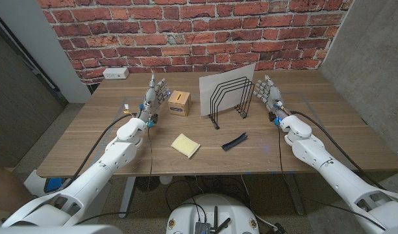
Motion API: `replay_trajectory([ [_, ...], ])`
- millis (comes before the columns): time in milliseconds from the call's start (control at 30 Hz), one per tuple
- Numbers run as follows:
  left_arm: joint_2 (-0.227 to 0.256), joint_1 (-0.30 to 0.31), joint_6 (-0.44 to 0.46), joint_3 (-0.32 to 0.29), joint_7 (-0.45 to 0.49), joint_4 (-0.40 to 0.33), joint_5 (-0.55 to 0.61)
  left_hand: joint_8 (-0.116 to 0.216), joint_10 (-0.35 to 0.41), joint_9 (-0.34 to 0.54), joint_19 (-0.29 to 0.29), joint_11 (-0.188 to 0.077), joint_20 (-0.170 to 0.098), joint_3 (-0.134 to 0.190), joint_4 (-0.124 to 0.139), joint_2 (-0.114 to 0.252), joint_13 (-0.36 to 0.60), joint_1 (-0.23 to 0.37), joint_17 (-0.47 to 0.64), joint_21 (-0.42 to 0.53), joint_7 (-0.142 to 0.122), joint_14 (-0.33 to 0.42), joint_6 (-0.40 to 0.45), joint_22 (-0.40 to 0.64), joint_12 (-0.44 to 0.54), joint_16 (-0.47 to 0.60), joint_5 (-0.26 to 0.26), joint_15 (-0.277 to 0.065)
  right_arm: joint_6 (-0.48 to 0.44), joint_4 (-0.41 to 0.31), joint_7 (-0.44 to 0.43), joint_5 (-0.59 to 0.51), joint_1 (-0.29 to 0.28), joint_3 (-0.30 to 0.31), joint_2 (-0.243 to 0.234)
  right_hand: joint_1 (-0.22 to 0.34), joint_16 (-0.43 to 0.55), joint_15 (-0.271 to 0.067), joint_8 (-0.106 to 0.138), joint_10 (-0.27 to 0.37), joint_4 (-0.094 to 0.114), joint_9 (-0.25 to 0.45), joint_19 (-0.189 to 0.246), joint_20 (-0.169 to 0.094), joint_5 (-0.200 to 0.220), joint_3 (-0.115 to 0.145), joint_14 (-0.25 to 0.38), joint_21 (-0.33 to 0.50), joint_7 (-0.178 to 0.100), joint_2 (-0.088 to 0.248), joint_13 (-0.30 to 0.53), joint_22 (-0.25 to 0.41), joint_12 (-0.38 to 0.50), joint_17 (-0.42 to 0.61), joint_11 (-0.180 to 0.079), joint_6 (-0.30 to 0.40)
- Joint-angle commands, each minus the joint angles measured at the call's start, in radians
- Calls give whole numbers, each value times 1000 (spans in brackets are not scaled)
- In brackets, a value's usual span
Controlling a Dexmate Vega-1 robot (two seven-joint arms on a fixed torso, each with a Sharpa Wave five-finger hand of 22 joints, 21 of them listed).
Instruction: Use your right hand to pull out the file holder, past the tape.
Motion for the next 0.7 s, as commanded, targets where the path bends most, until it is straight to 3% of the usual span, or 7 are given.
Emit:
replay_trajectory([
  [33,0,0,0,0,0,0,0,4,-1,3,8,-6,-1,1,6,10,5,-3,2,6,-9,9,2,5,6,6,4,-7,17,20,0,-15,13,-7,5,-2,8,-3,5,7,2,1,10,2,8,8,13,2,0,14,1,5,5,-1,-2,10],
  [600,0,0,0,0,0,0,0,4,-1,3,8,-6,-1,1,7,10,5,-3,2,6,-8,10,1,5,6,6,4,-7,26,-68,-82,-73,-23,0,-23,1,7,-12,6,11,0,1,11,0,12,13,14,-9,-2,15,-1,5,6,-17,-3,15],
  [700,0,0,0,0,0,0,0,4,0,3,8,-6,-2,1,6,10,5,-2,2,6,-8,9,1,5,6,6,4,-7,19,-94,-99,-81,-34,5,-34,4,10,-30,7,19,-2,1,10,-4,14,16,24,-14,-5,16,-2,5,9,-25,-9,19],
])
